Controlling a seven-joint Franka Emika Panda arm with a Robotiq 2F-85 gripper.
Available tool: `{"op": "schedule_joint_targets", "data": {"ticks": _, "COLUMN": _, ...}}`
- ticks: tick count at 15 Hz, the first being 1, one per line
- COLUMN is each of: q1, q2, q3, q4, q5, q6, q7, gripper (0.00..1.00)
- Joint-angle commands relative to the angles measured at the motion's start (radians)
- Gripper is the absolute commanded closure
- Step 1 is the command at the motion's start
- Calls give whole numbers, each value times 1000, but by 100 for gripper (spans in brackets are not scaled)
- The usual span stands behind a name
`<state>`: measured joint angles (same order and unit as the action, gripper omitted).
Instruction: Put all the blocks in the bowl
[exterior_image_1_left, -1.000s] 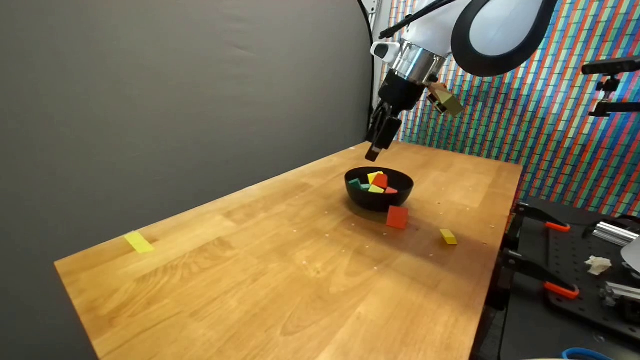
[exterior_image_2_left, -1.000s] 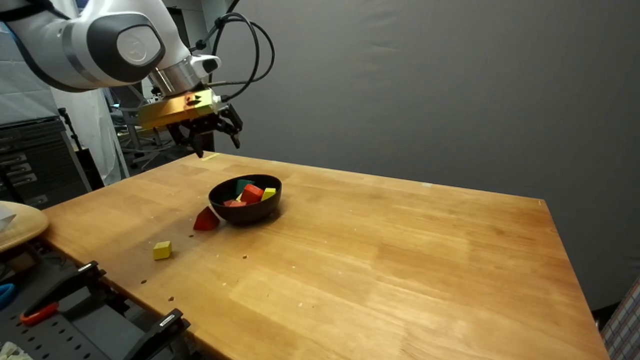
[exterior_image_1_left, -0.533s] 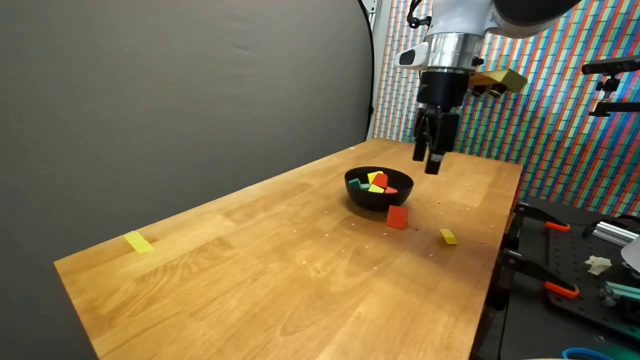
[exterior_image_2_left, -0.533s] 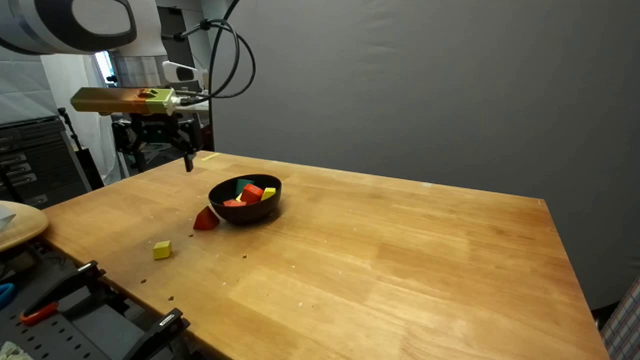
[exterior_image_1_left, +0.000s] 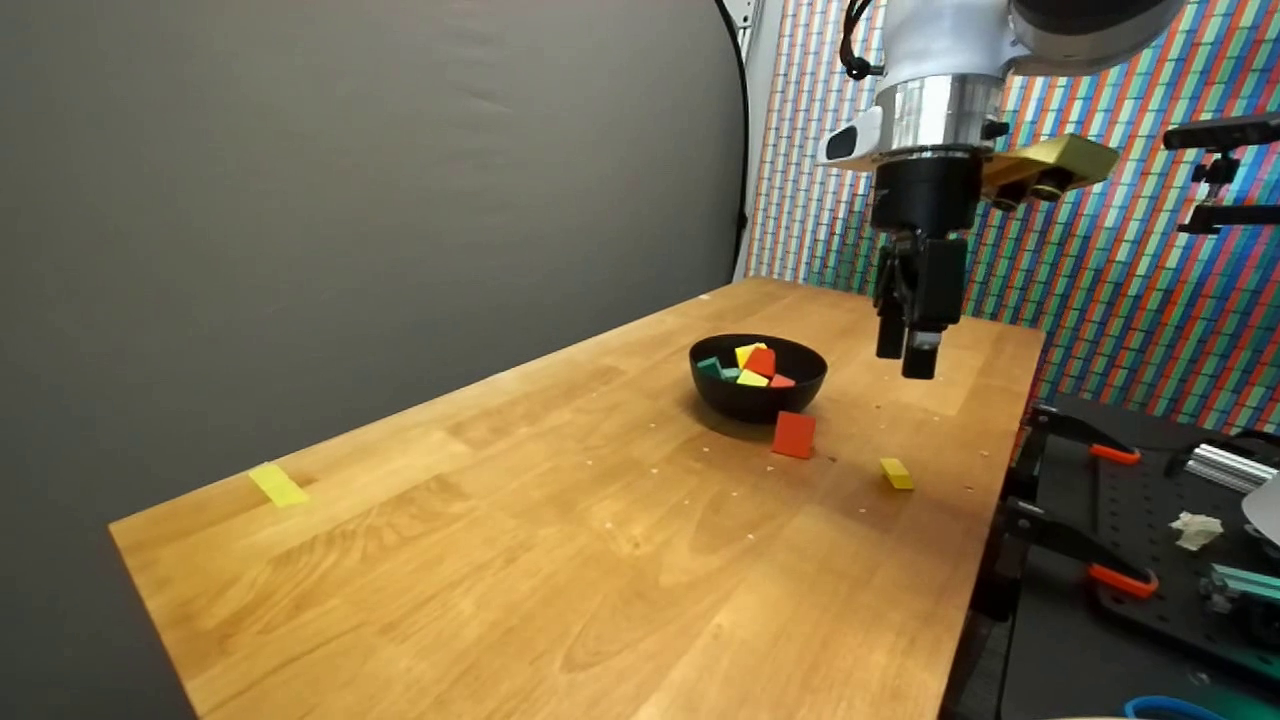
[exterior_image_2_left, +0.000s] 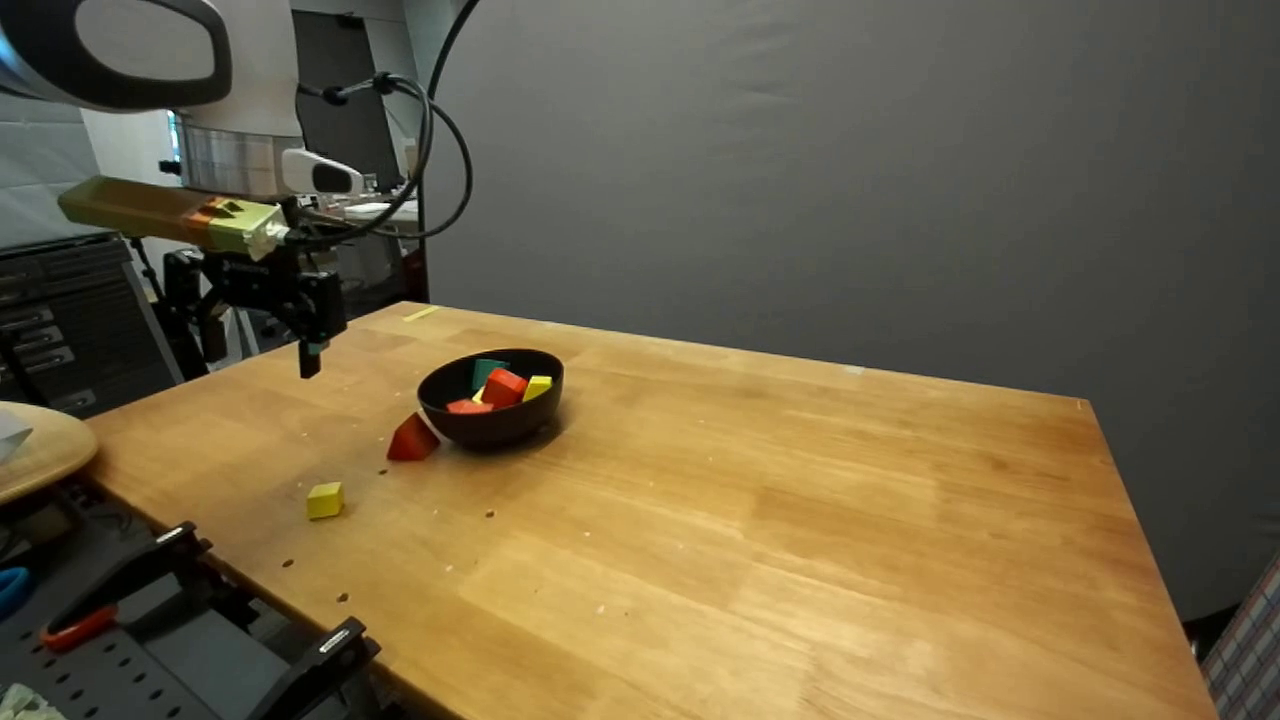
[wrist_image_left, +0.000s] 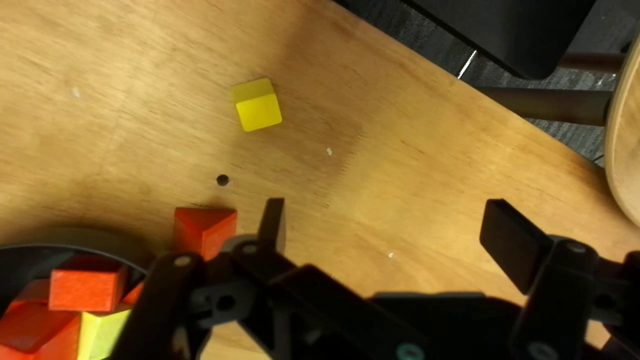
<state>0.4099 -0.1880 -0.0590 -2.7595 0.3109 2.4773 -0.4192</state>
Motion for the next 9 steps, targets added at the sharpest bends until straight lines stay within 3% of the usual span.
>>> {"op": "schedule_joint_targets", "data": {"ticks": 1, "q1": -86, "q2": 77, "q3": 92, "q4": 3, "q5": -46, "q6": 79, "q7": 90, "gripper": 0}}
{"op": "schedule_joint_targets", "data": {"ticks": 7, "q1": -150, "q2": 288, "q3": 182, "q4": -1, "q5": -116, "q6": 440, "q7": 310, "gripper": 0}}
{"op": "schedule_joint_targets", "data": {"ticks": 9, "q1": -150, "q2": 368, "q3": 169, "q4": -2, "q5": -226, "q6": 567, "q7": 431, "gripper": 0}}
